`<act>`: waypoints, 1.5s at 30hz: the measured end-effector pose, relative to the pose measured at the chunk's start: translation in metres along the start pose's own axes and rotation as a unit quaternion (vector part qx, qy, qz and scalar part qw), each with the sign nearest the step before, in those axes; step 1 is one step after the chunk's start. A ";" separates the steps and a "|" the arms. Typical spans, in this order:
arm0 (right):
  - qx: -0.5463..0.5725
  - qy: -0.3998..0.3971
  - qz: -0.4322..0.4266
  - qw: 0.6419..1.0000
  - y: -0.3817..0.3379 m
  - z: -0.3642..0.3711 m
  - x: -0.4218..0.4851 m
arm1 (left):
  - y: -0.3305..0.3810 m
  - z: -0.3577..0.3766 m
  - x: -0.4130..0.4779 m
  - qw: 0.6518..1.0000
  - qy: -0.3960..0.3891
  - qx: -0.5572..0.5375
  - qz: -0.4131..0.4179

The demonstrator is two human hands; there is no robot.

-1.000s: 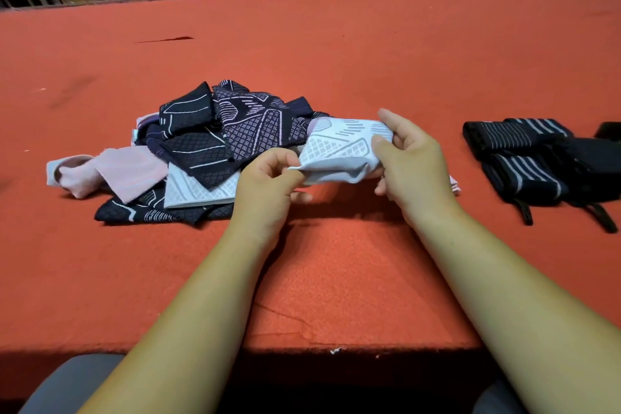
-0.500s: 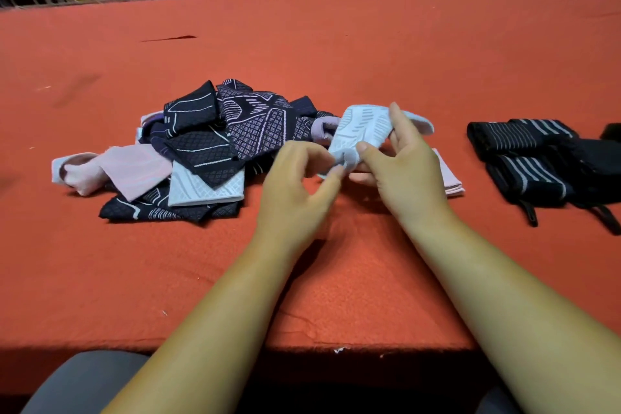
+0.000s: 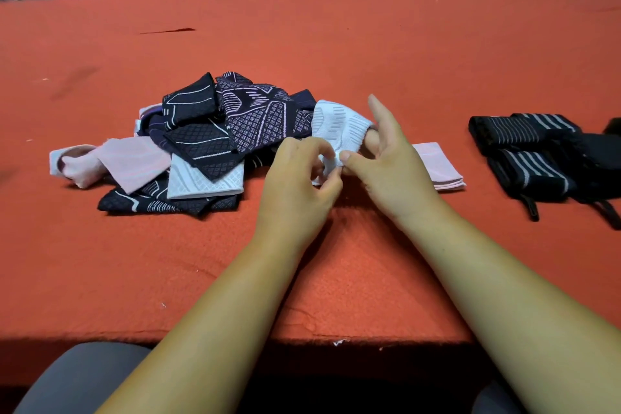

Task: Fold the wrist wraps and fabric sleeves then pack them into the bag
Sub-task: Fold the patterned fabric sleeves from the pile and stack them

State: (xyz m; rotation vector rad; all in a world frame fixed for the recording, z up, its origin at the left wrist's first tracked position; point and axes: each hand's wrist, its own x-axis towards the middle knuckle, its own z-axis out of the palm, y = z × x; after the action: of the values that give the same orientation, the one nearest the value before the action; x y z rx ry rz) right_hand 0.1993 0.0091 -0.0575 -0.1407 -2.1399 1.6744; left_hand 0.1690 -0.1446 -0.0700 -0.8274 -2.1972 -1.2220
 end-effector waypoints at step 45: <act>-0.250 0.090 -0.162 0.950 -0.011 -0.015 -0.002 | -0.019 -0.013 0.011 0.968 0.021 -0.212 -0.131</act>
State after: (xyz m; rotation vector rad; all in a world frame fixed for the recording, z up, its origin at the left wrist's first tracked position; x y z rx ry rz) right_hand 0.2086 0.0196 -0.0447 -0.0760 -2.2528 0.8828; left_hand 0.1494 -0.1605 -0.0670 -0.6694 -2.0871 -1.8658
